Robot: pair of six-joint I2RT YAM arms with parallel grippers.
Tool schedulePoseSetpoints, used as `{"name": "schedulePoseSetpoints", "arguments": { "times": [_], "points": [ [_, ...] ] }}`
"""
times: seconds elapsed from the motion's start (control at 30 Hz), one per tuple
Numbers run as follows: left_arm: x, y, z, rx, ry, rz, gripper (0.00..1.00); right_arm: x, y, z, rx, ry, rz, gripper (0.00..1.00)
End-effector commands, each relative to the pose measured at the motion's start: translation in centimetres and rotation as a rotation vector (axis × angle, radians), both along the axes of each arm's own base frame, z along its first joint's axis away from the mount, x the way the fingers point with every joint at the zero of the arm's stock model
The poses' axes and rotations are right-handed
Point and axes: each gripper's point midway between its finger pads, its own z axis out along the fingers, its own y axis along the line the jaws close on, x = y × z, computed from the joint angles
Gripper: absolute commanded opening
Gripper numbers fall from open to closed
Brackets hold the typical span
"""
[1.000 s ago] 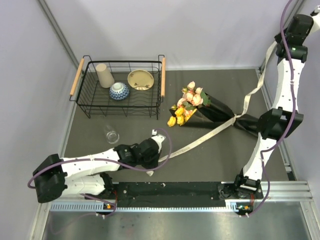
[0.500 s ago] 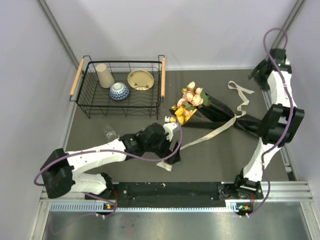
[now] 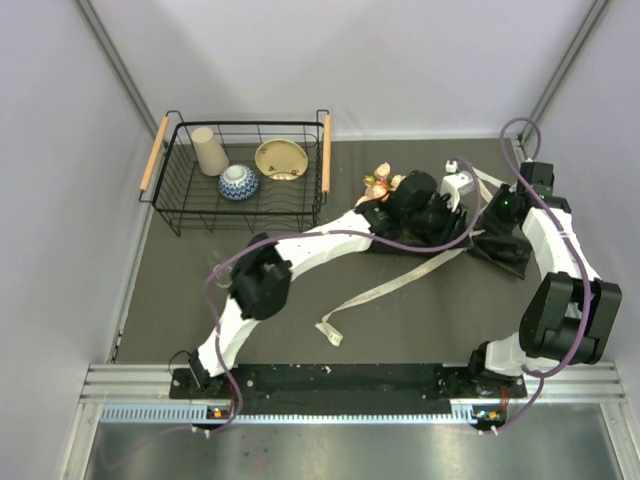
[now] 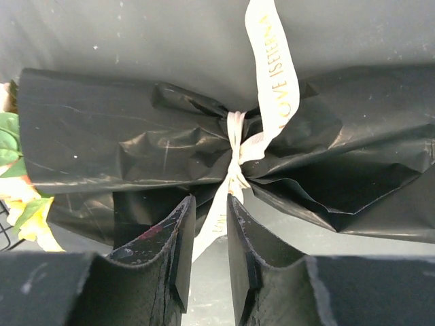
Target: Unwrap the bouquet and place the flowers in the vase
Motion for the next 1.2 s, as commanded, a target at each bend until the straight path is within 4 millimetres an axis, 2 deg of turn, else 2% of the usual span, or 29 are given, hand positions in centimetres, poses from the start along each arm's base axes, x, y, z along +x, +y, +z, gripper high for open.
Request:
{"name": "schedulePoseSetpoints", "arguments": {
  "times": [0.0, 0.07, 0.13, 0.23, 0.27, 0.37, 0.47, 0.57, 0.7, 0.8, 1.03, 1.13, 1.17],
  "points": [
    [5.3, -1.9, -3.1, 0.025, 0.022, 0.034, 0.33, 1.3, 0.1, -0.2, -0.025, -0.058, 0.042, 0.23],
    [6.9, -2.8, -4.7, 0.029, 0.059, 0.043, 0.25, 1.5, 0.3, -1.3, -0.011, -0.038, 0.051, 0.22],
    [8.6, -2.4, -5.8, 0.03, 0.095, 0.081, 0.16, 1.6, 0.1, -2.0, -0.017, -0.027, 0.044, 0.23],
    [9.9, -1.8, -8.0, 0.06, 0.104, 0.121, 0.13, 1.7, 0.3, -3.1, -0.001, -0.011, 0.047, 0.24],
    [9.9, -1.5, -9.2, 0.08, 0.113, 0.126, 0.13, 1.7, 0.4, -3.3, 0.001, -0.008, 0.048, 0.24],
    [9.8, -1.2, -11.3, 0.115, 0.137, 0.122, 0.11, 1.5, 0.5, -4.4, -0.016, 0.013, 0.046, 0.23],
    [9.6, -0.9, -12.8, 0.144, 0.159, 0.128, 0.1, 1.2, 0.3, -5.3, -0.034, 0.031, 0.046, 0.22],
    [9.6, -0.4, -13.9, 0.17, 0.168, 0.141, 0.09, 1.0, 0.3, -6.0, -0.034, 0.05, 0.048, 0.22],
    [9.7, -0.3, -14.2, 0.175, 0.175, 0.144, 0.09, 0.6, -0.4, -6.6, -0.07, 0.072, 0.034, 0.2],
    [9.6, -0.4, -14.2, 0.172, 0.178, 0.141, 0.09, 0.9, -0.3, -6.7, -0.065, 0.072, 0.041, 0.12],
    [9.5, -0.1, -14.9, 0.186, 0.19, 0.141, 0.09, 1.1, 0.1, -7.3, -0.044, 0.078, 0.058, 0.14],
    [9.3, -0.1, -15.0, 0.188, 0.201, 0.14, 0.09, 1.2, 0.3, -6.6, -0.035, 0.059, 0.059, 0.01],
    [9.3, -0.1, -15.1, 0.188, 0.204, 0.14, 0.09, 1.2, 0.4, -6.0, -0.034, 0.042, 0.062, 0.0]
  ]
}}
